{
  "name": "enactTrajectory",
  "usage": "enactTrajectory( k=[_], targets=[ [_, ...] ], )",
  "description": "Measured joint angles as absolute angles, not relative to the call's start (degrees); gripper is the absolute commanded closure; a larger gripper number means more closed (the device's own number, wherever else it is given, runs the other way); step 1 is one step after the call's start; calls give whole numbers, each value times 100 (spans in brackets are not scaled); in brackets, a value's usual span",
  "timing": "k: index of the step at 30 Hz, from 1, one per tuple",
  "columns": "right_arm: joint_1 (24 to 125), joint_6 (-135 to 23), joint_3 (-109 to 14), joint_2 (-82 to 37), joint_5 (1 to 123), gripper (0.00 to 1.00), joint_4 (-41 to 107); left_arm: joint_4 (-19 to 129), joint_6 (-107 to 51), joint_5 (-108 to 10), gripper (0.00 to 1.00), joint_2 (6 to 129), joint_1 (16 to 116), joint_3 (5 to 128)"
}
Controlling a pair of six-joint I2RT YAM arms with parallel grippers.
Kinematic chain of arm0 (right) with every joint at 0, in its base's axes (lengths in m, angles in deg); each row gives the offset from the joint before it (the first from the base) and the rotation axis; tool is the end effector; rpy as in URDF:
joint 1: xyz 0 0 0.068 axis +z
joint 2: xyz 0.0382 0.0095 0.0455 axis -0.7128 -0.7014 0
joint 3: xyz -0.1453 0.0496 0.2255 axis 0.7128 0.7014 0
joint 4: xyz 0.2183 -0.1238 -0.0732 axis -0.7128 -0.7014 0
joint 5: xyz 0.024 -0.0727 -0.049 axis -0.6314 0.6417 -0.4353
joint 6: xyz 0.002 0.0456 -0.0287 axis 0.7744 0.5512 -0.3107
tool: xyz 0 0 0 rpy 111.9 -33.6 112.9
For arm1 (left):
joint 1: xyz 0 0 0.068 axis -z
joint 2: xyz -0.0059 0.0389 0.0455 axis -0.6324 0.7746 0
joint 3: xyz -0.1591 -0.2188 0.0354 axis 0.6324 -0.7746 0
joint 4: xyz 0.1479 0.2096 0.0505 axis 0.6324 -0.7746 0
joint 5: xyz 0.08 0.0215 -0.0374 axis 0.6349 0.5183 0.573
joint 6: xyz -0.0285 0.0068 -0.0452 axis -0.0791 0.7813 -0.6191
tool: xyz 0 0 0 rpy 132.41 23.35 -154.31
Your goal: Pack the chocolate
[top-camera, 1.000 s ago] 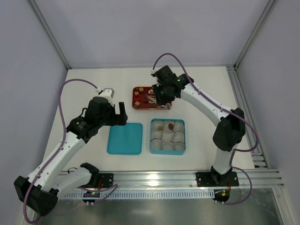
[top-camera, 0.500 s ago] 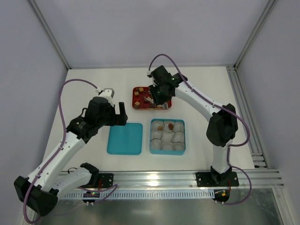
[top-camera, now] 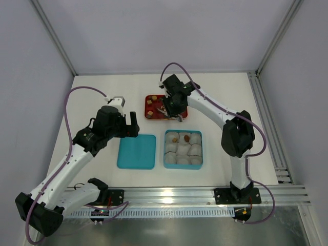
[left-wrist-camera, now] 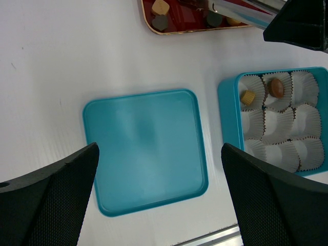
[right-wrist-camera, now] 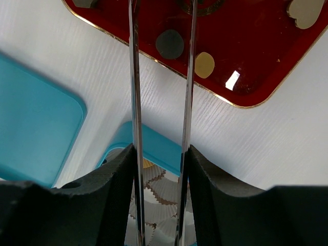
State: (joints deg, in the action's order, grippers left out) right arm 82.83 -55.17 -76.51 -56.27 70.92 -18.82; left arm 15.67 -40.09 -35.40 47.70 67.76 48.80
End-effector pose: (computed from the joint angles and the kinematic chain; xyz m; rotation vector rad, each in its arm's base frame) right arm 0.3447 0.2624 0.2702 -0.6819 2.5985 0.2253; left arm 0.1791 -0.0936 0.3184 0.0453 2.2629 -0.3833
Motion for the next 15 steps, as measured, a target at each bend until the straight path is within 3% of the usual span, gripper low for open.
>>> enactTrajectory(
  k=[15],
  targets=[
    [8283,-5524,-7734,-5686,7087,65,-1926,1570,-4009,-3540,0,4770,6776,4880]
  ],
)
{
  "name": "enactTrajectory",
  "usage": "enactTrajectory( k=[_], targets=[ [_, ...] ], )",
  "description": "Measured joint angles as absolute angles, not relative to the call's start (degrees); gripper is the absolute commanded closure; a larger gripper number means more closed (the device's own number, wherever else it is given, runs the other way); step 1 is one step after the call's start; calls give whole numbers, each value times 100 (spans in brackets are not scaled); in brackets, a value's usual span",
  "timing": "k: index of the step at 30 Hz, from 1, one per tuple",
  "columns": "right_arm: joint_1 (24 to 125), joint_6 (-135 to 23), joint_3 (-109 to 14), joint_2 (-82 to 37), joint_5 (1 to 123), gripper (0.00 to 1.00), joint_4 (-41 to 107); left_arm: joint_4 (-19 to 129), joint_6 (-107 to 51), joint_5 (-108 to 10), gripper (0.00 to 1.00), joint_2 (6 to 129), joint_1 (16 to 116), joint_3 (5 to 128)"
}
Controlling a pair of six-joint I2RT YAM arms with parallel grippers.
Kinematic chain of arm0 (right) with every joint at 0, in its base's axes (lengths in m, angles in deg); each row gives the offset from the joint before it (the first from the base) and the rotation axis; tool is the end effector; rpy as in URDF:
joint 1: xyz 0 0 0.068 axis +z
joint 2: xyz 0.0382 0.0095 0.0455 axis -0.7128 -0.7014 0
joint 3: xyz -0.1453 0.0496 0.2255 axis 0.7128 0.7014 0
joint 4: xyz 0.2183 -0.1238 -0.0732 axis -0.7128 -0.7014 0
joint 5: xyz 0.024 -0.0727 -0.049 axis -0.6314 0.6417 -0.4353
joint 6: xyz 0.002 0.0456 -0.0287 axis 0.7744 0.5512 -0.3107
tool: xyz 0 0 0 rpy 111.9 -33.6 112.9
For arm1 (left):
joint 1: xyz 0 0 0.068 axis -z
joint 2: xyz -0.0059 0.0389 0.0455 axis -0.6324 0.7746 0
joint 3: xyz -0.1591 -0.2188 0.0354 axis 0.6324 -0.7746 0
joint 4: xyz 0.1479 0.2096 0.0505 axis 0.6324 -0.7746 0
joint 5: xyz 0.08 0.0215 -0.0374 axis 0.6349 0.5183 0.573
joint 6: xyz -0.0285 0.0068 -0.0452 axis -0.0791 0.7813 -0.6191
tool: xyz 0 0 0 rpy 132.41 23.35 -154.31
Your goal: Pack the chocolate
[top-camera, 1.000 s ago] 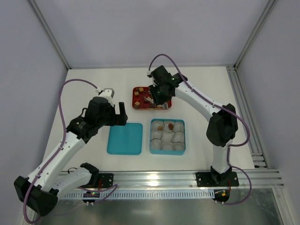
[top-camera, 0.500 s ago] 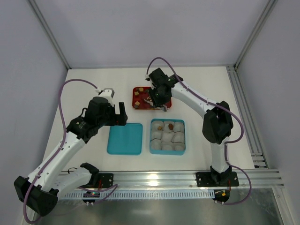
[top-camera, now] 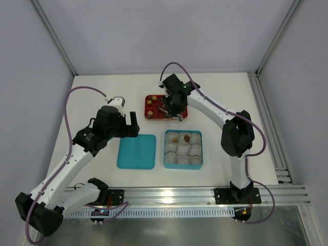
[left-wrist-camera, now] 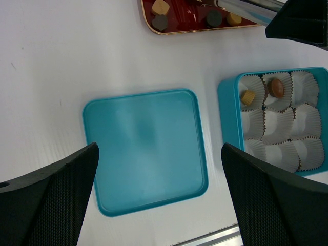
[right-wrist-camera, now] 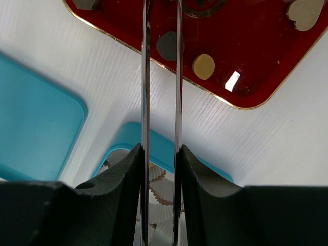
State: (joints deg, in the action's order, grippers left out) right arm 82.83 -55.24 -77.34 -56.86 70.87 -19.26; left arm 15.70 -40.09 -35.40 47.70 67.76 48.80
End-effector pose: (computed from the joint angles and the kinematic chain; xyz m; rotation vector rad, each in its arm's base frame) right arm 0.3464 0.2637 0.2700 -0.6847 2.6015 0.2244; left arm 0.1792 -0.0936 0.3184 0.0453 2.2624 -0.3835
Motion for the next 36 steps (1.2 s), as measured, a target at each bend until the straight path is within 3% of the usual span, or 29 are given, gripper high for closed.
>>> enactTrajectory(
  k=[13,36],
  targets=[
    [8283,-5522,-7734,-5684,7087,71,-1946,1570,-4009,-3540,0,4770,6776,4880],
    [8182,-5362,-7734,-5295,7085,73,-1968,1570,-4009,-3540,0,4770,6776,4880]
  ],
)
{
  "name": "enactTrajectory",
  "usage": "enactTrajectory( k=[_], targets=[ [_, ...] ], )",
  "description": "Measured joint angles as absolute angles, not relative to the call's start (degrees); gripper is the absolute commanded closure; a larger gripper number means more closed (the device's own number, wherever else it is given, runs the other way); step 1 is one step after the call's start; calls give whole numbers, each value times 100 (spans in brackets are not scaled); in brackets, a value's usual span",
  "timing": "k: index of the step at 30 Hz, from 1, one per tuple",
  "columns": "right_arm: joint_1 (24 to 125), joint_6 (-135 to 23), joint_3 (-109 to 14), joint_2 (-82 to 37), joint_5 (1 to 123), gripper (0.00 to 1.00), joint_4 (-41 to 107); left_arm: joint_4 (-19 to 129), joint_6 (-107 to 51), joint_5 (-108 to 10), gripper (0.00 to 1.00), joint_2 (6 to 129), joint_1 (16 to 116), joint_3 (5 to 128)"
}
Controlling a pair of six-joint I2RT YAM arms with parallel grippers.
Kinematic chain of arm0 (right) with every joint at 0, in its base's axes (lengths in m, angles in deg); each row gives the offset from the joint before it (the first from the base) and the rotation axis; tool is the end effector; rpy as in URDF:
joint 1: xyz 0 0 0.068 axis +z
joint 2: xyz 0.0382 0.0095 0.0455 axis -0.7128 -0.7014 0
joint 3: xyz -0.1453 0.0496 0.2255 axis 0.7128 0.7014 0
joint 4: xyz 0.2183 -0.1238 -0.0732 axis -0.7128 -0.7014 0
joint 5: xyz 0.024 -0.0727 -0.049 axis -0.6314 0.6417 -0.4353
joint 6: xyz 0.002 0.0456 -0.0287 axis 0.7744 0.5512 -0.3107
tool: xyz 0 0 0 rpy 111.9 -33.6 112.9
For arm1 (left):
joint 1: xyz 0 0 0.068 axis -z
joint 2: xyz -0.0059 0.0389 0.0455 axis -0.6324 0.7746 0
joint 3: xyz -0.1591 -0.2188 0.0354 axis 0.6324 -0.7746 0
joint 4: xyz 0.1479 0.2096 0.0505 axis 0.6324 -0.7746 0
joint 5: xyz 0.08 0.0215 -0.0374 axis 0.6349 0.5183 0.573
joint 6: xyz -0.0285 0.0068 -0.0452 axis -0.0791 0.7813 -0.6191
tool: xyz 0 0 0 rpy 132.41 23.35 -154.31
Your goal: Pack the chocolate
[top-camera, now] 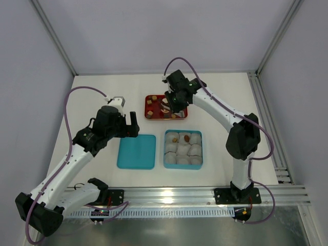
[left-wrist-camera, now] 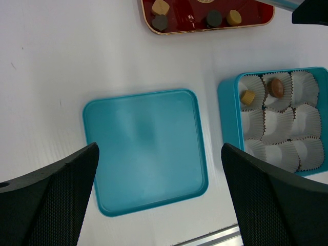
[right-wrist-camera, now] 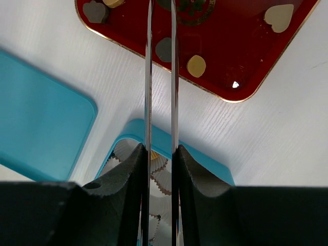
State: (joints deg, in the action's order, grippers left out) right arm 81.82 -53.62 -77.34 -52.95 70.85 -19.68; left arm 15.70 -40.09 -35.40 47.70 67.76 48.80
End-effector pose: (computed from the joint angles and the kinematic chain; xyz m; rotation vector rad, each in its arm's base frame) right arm 0.3410 0.2502 0.2975 -0.6107 2.5603 0.2563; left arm 0.1792 -0.0936 0.3184 0.0453 2.2624 -0.3835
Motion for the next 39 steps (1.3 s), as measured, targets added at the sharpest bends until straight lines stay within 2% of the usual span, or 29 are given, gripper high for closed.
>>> enactTrajectory(
  k=[14,28,39],
  targets=[
    [8051,-5292,-7168,-4303,6945,73,-2075,1570,-4009,-3544,0,4770,6776,4880],
    [8016,-5043,-5187,-1501,7033,72,-2669,1570,-4009,-3586,0,4770,6776,4880],
    [8016,-4671,-3697,-414,7271,72,-3056,1570,-4009,-3627,0,4770,6776,4880]
  ],
)
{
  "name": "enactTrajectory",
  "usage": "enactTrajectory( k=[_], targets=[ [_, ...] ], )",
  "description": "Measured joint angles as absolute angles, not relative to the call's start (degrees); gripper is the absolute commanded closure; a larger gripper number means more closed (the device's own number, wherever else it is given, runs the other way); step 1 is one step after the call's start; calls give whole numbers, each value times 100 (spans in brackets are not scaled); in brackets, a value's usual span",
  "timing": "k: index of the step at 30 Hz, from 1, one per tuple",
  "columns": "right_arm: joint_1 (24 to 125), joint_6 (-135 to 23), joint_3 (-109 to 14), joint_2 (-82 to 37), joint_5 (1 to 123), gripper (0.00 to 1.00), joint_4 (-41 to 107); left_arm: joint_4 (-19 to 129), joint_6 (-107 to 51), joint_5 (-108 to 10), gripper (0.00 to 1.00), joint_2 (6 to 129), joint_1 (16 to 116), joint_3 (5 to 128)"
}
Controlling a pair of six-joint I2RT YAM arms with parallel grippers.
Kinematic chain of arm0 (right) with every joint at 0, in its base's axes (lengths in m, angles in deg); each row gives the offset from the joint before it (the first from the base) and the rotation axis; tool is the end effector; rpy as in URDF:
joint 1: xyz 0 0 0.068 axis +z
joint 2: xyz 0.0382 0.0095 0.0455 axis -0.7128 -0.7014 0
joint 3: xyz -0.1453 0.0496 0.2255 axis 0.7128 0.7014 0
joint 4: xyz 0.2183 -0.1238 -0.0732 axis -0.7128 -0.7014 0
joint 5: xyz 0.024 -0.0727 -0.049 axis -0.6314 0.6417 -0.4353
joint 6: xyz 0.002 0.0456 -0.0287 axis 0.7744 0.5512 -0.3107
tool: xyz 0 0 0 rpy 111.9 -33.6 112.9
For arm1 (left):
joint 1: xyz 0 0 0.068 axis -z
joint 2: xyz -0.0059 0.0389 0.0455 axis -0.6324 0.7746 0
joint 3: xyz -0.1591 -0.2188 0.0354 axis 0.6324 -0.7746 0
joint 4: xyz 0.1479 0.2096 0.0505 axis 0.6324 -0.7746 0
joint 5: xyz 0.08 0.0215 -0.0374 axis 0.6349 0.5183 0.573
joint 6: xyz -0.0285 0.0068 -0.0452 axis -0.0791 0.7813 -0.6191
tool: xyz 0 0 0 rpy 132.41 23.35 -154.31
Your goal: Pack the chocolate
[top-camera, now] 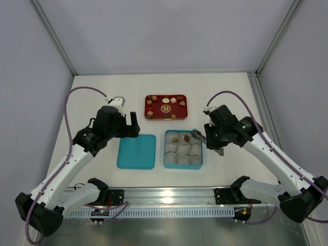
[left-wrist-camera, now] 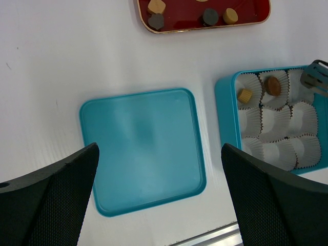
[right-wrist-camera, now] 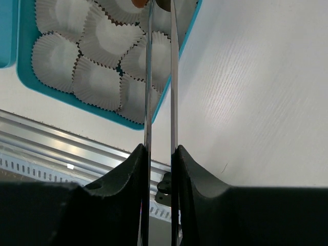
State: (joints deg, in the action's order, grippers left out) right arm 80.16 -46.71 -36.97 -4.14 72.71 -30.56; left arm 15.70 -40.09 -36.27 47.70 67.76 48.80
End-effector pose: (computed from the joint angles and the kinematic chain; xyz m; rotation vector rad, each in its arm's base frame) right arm 0.1601 0.1086 0.3210 -0.4134 2.6367 0.2255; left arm 0.1790 -0.0941 0.3184 0.0537 2.2658 -0.3997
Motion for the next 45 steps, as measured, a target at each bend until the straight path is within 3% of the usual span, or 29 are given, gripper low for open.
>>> enactTrajectory(
  k=[9,15,30,38,45],
  targets=[
    [8016,-4567,-3273,-366,7264,71,-2995,1570,-4009,-3627,0,4770,6776,4880],
    [8016,-4547,-3212,-366,7260,62,-2934,1570,-4009,-3627,0,4770,6776,4880],
    [8016,-4534,-3295,-355,7243,62,-2973,1570,-4009,-3627,0,4772,6776,4880],
    [8016,-4606,-4165,-574,7168,61,-2988,1570,-4009,-3627,0,4772,6776,4880],
    [7983,-4842,-5448,-2097,7116,61,-2586,1570,-4009,-3627,0,4796,6776,4880]
  ],
)
